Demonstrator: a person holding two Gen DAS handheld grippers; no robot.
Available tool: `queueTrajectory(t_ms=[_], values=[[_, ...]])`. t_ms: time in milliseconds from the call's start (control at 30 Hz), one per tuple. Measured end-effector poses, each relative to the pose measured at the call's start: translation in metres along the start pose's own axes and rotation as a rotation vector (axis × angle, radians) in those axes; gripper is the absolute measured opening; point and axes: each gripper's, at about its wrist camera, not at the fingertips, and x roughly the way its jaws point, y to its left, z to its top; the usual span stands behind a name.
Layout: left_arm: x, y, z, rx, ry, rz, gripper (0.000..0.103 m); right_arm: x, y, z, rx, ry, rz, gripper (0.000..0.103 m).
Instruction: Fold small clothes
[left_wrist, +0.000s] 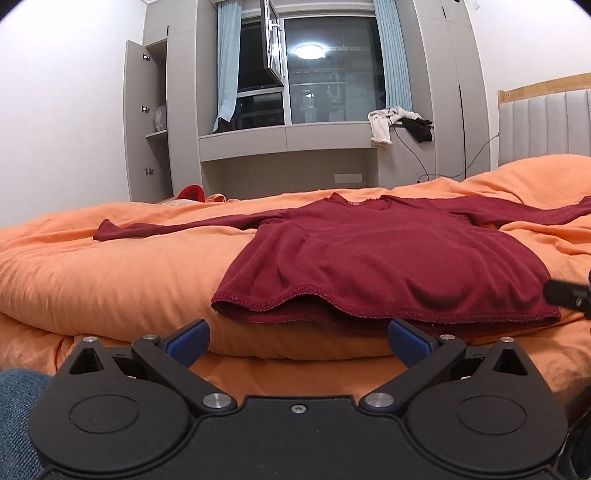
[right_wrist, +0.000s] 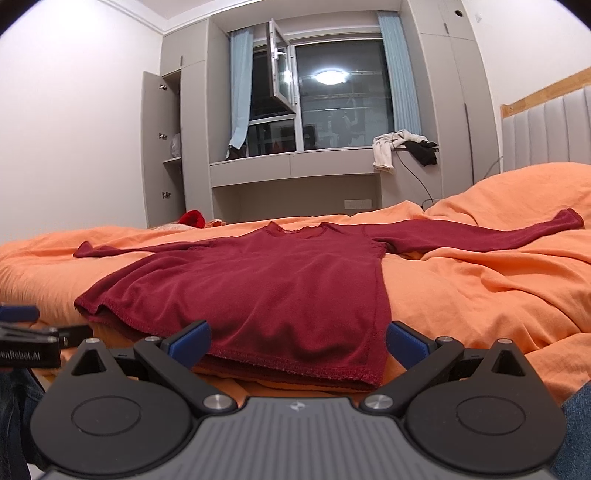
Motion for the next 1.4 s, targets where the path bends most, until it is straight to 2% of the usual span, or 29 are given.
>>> queueTrajectory(t_ms=[167,467,633,767,1000,1067,1167,1267,1400], values=[[0.006,0.0,0.0,-0.009,0.038,-0.009,0.103,0.003,-0.007,0.003,0.027,0.04,-0.01,0.103],[0.02,-0.003,0.009,-0.044,0.106,-0.064,0.103,0.011,-0.05,0.019,0.236,0.119,0.054,0.103],[0.034,-0.002,0.025,-0.104,0.158,-0.119,0.102,0.023,-0.073,0.048,0.217,0.11,0.049,0.103],[0.051,0.005,0.046,-0.151,0.178,-0.167,0.102,0.039,-0.097,0.078,0.169,0.085,-0.017,0.103],[0.091,-0.007,0.089,-0.059,0.127,-0.153,0.103,0.076,-0.151,0.114,0.201,0.072,-0.122,0.103],[0.11,-0.014,0.101,-0.032,0.122,-0.158,0.103,0.087,-0.17,0.122,0.248,0.057,-0.187,0.103],[0.138,-0.024,0.118,-0.023,0.127,-0.158,0.103,0.097,-0.2,0.131,0.344,0.006,-0.332,0.103],[0.169,-0.037,0.13,-0.02,0.156,-0.14,0.103,0.105,-0.224,0.139,0.376,-0.024,-0.461,0.103],[0.214,-0.051,0.139,0.008,0.16,-0.123,0.103,0.128,-0.259,0.145,0.429,-0.009,-0.547,0.103]])
